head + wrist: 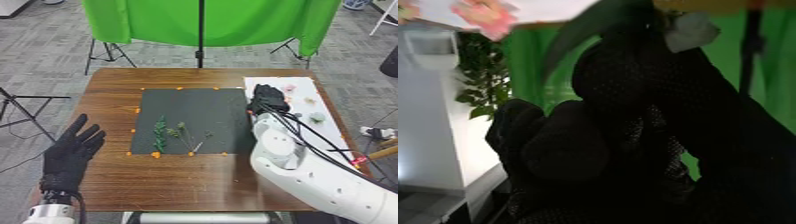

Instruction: Arrange flowers

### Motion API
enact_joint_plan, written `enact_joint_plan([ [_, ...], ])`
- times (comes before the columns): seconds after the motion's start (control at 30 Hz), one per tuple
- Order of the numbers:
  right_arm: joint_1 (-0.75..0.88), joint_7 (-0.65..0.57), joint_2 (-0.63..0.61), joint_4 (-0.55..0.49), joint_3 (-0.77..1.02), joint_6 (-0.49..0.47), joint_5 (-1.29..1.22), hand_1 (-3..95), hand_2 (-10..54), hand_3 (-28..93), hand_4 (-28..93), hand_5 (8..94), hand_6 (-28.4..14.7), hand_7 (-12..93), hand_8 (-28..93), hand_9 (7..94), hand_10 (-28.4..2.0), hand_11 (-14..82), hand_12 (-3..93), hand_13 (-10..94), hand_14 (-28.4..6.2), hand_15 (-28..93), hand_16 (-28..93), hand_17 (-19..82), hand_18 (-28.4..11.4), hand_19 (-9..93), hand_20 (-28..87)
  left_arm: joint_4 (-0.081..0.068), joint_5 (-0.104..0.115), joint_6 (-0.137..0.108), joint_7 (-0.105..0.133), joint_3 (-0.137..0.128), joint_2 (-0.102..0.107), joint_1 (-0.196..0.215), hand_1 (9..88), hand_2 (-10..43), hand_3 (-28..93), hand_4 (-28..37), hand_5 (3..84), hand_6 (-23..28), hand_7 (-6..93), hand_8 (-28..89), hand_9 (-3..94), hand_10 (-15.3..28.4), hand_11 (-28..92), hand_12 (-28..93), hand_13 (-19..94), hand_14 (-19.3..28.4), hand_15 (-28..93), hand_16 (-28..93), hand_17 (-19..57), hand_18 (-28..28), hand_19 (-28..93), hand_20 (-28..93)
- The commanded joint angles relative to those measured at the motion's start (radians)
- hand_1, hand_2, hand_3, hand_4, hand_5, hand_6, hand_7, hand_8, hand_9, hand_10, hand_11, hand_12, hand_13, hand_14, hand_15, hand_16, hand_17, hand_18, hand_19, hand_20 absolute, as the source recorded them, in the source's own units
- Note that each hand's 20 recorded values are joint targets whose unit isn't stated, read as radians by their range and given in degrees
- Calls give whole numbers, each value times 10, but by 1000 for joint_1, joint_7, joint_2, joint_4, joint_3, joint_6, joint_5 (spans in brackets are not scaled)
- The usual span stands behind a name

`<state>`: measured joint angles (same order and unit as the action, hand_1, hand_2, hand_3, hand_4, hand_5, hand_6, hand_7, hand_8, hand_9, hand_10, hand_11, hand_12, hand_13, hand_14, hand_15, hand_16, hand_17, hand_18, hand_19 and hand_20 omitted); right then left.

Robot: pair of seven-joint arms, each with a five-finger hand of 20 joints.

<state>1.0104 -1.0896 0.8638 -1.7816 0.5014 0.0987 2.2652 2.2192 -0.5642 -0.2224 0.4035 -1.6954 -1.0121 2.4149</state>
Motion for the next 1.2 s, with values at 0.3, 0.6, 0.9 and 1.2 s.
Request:
enact_joint_plan([
  [0.3, 178, 8, 132, -101, 0, -129, 38, 561, -95, 742, -283, 937, -41, 196, 116, 907, -120, 527, 229, 838, -90, 786, 236, 495, -243, 932, 533, -1, -7, 3, -24, -9, -10, 0, 240, 53, 824, -230, 335, 76, 103, -102, 301, 186, 188, 74, 193, 249, 380, -91, -116, 259, 530, -7],
  [0.6, 196, -1, 138, -104, -16, -186, 69, 519, -95, 692, -273, 920, -27, 199, 123, 873, -117, 549, 233, 817, -88, 784, 237, 481, -243, 932, 520, -1, -11, 7, -29, -16, -12, 3, 242, 51, 824, -224, 336, 78, 97, -98, 296, 184, 189, 69, 191, 245, 374, -90, -115, 256, 524, 3],
  [0.9, 198, -25, 119, -127, -8, -244, 91, 436, -95, 693, -271, 847, -34, 201, 71, 810, -142, 556, 230, 772, -112, 795, 235, 467, -255, 932, 504, 0, -14, 11, -36, -19, -20, 9, 244, 51, 827, -218, 336, 78, 97, -98, 296, 184, 190, 69, 188, 246, 376, -90, -115, 255, 519, 11],
  [1.2, 196, -32, 108, -146, 17, -243, 44, 405, -95, 727, -264, 783, -48, 209, -96, 750, -164, 562, 220, 731, -125, 816, 233, 459, -265, 932, 518, 1, -7, 7, -29, -15, -7, 11, 246, 52, 824, -216, 339, 80, 96, -97, 295, 183, 190, 68, 186, 244, 377, -91, -115, 255, 517, 15],
])
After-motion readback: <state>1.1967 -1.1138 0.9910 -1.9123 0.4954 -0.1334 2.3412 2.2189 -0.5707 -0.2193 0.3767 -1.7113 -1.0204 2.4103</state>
